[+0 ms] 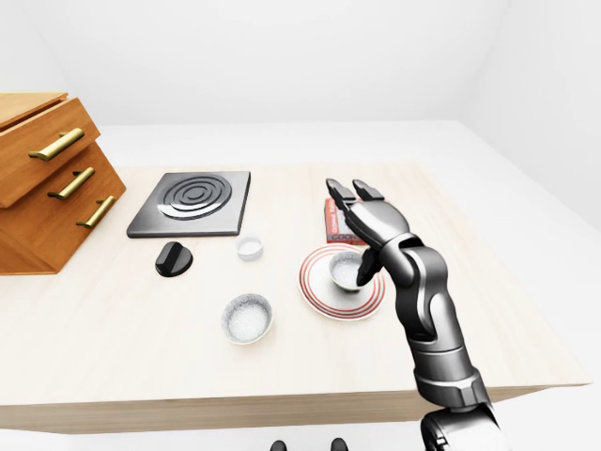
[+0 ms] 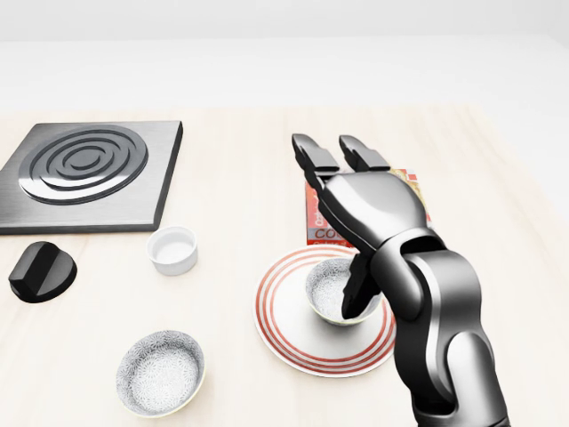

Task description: Pick the akita bowl next to the plate and place it on the plate.

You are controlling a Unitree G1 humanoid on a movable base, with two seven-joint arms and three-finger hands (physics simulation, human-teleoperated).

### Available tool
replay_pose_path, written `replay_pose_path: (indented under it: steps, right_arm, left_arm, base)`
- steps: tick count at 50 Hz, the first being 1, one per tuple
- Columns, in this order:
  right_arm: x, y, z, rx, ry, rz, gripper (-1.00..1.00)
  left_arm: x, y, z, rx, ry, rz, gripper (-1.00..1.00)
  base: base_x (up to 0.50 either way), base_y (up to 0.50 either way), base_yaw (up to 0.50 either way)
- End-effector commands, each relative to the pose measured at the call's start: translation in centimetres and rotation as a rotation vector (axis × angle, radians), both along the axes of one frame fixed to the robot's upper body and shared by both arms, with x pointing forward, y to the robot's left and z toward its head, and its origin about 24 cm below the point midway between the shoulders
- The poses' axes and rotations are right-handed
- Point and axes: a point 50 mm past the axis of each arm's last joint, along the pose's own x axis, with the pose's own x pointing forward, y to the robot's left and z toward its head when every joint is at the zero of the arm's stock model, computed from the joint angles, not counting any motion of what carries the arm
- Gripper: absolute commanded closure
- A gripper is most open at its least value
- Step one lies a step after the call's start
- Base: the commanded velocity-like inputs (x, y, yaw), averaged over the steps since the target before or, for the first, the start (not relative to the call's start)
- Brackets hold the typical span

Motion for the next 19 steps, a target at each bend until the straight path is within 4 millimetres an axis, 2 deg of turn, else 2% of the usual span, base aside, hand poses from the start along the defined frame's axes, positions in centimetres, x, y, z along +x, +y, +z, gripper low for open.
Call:
replay_pose_path:
  steps: [1,19]
  right_arm:
    - [-0.1,-0.8,2.1,-0.032,-0.039,-0.015,-1.0]
    - [-0.3,-2.2,5.9,-0.062,-0.187,-0.066,-1.0]
  left_arm:
    - [-0.1,0.0,0.1,0.003,-0.003,0.001,-1.0]
    - [-0.2,0.0,0.3,0.008,-0.008,0.007,-1.0]
  base:
    - [0.0,0.0,0.0]
    - [0.0,0.0,0.0]
